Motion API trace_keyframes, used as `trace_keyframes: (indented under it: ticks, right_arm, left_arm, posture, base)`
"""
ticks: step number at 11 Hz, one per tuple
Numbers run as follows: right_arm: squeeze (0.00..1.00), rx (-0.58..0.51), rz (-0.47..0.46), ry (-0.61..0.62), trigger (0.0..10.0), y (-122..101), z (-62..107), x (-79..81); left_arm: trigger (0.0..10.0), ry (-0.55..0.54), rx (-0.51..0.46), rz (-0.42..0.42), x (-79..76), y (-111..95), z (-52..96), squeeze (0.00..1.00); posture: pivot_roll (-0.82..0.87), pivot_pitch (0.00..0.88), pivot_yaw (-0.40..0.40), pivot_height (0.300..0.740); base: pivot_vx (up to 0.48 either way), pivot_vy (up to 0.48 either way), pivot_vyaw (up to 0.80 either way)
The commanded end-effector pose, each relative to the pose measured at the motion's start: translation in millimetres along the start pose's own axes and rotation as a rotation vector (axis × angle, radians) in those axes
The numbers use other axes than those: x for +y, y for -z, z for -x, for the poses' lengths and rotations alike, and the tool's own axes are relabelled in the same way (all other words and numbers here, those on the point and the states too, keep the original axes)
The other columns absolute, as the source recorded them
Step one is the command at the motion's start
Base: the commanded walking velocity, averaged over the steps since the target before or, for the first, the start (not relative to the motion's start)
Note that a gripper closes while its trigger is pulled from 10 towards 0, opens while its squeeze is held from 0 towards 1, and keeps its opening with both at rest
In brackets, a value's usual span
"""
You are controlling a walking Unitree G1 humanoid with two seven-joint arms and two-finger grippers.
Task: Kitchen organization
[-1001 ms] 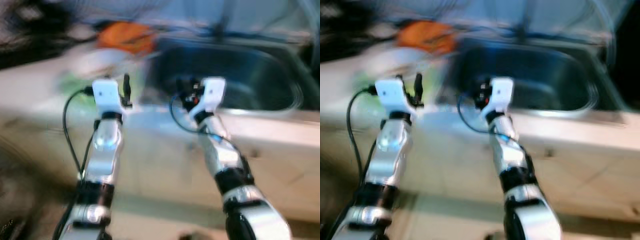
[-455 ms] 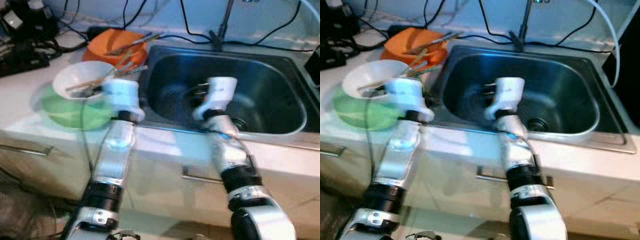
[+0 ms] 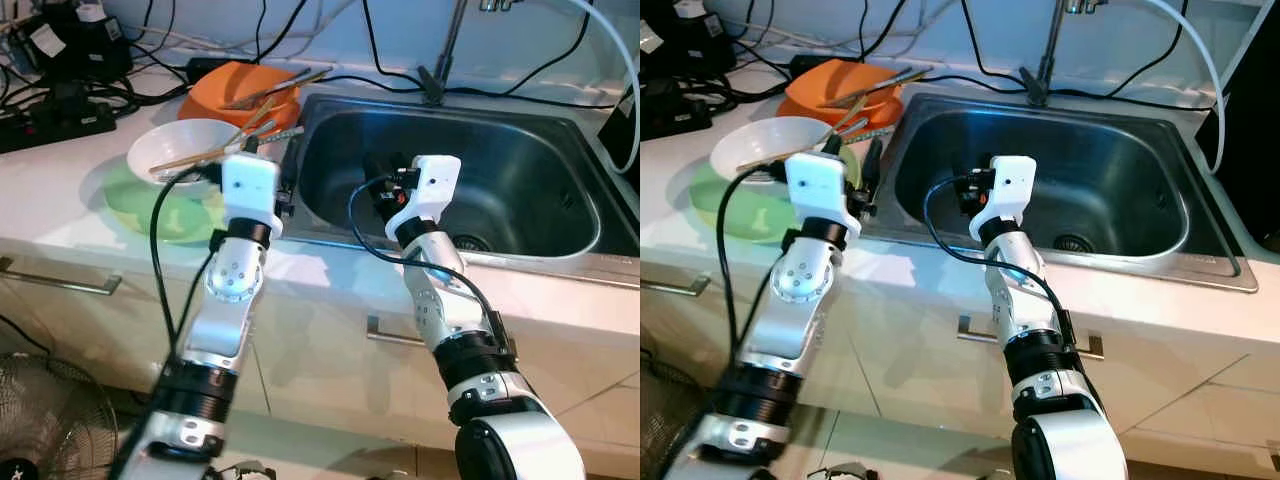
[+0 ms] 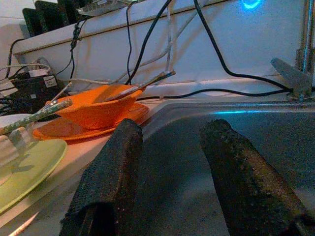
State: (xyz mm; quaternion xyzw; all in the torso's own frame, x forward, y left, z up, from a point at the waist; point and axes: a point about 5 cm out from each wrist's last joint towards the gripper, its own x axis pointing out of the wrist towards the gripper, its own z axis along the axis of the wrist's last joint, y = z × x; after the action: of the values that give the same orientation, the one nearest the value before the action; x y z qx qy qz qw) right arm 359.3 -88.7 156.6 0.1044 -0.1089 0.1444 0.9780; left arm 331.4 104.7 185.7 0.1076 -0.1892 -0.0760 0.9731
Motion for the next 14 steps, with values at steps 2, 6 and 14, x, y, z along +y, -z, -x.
trace_keyframes:
  ticks: [2,6,14]
  right_arm:
    - [0.00,-0.004,0.002,0.002,10.0,-1,-1.2,-0.4]
    - [0.00,-0.004,0.005,0.001,10.0,-1,-1.8,1.1]
    - [0.00,-0.007,0.009,0.004,10.0,-1,-1.6,0.8]
  left_arm:
    - [10.0,0.076,-0.046,-0.218,-3.3,-15,-11.1,0.00]
    - [10.0,0.258,0.013,-0.730,-3.7,-15,-31.9,0.00]
    - [10.0,0.259,0.134,-0.905,-5.3,-8,-69.2,0.00]
  posture:
    - [0.05,0.044,-0.004,0.740]
    - [0.04,0.029,0.003,0.740]
    - [0.03,0.021,0.005,0.740]
  base:
    - [0.000,0.000,0.00]
    - [0.000,0.000,0.00]
    - [0.000,0.000,0.00]
